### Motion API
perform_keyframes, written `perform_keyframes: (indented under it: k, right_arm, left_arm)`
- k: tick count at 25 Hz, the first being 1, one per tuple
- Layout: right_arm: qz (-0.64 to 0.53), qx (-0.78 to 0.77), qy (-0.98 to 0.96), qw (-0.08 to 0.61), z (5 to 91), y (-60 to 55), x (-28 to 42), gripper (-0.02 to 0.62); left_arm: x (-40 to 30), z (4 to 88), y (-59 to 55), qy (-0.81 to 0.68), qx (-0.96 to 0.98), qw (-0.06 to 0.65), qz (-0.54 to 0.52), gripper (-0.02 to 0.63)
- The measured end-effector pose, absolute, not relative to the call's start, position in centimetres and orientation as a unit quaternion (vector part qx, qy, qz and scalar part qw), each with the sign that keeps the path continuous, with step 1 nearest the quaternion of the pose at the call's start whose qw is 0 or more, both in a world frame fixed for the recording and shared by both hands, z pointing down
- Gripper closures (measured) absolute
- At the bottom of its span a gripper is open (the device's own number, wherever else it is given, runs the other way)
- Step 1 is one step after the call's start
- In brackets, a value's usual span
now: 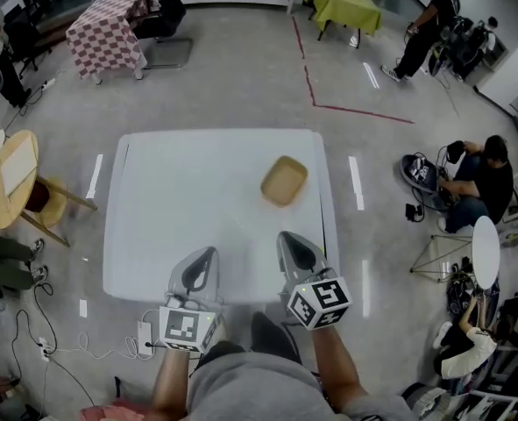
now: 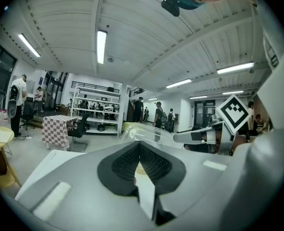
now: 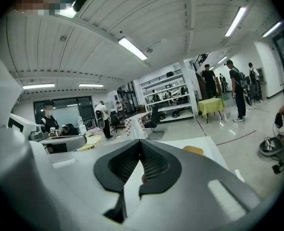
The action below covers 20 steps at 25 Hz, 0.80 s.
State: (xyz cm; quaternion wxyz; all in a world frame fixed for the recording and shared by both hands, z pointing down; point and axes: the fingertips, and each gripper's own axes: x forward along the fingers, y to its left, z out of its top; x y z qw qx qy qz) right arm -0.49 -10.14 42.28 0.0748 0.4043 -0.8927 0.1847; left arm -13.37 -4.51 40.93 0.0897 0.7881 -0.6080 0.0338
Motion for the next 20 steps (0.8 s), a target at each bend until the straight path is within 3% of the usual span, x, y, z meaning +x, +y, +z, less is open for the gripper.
perform_keyframes:
  k: [20]
  right_arm:
    - [0.1, 0.499, -0.859, 0.061, 38.3, 0.8, 2.5, 0.594]
  left_arm:
    - [-11.1, 38.2, 2.5, -0.532, 0.844, 0.06, 0.018, 0.595]
